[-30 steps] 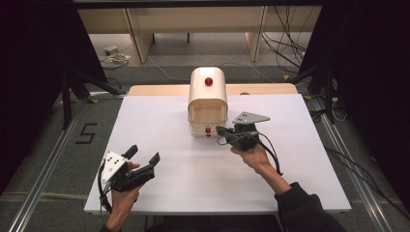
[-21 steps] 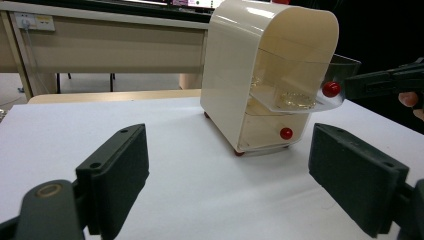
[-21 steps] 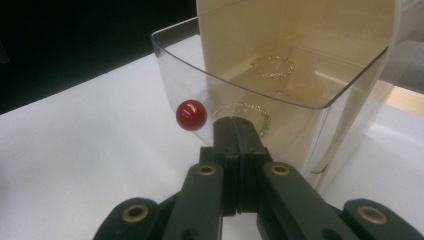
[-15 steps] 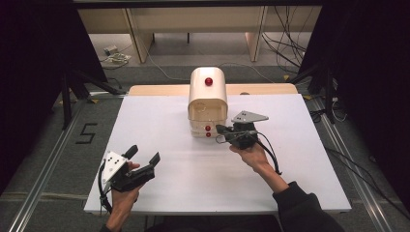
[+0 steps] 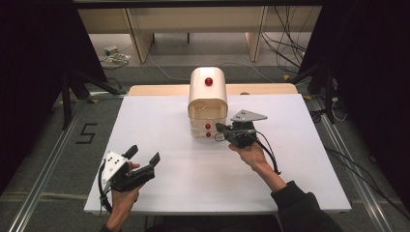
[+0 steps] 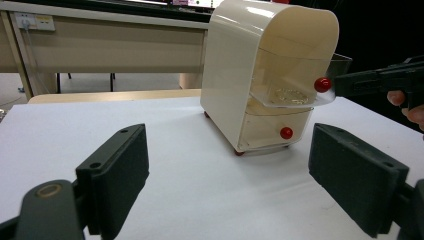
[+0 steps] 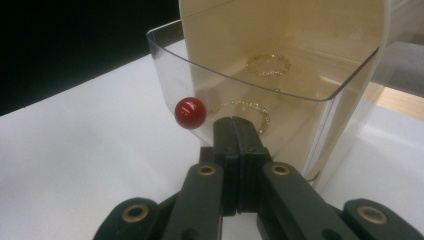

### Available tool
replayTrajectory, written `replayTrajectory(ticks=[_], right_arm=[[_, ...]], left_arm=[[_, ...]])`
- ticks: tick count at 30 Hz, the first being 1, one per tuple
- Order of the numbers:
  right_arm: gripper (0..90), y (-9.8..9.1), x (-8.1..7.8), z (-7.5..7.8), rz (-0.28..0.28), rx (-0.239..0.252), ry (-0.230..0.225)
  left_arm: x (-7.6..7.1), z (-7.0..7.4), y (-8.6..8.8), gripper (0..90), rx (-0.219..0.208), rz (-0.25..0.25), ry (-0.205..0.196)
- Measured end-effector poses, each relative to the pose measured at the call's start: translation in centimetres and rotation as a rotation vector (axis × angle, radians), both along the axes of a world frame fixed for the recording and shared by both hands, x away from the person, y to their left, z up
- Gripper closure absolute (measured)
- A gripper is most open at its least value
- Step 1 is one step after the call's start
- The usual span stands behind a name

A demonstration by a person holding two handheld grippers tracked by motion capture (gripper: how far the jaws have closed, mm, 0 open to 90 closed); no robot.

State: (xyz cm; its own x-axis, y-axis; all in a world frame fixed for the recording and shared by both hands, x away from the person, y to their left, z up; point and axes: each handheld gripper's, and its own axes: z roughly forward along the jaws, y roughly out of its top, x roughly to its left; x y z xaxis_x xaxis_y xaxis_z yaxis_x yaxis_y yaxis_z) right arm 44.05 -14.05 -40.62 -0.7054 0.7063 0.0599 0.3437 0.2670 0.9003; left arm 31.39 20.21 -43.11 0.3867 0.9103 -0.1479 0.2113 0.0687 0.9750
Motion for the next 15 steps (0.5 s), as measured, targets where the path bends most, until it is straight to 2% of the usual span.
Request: replayTrajectory(ticks=[15], right_arm=[[90.0, 0.08, 0.7, -0.43, -0.025, 0.011, -0.01]], left_arm=[[0.01, -0.02, 0.0, 15.6, 0.003, 0.0, 0.001]])
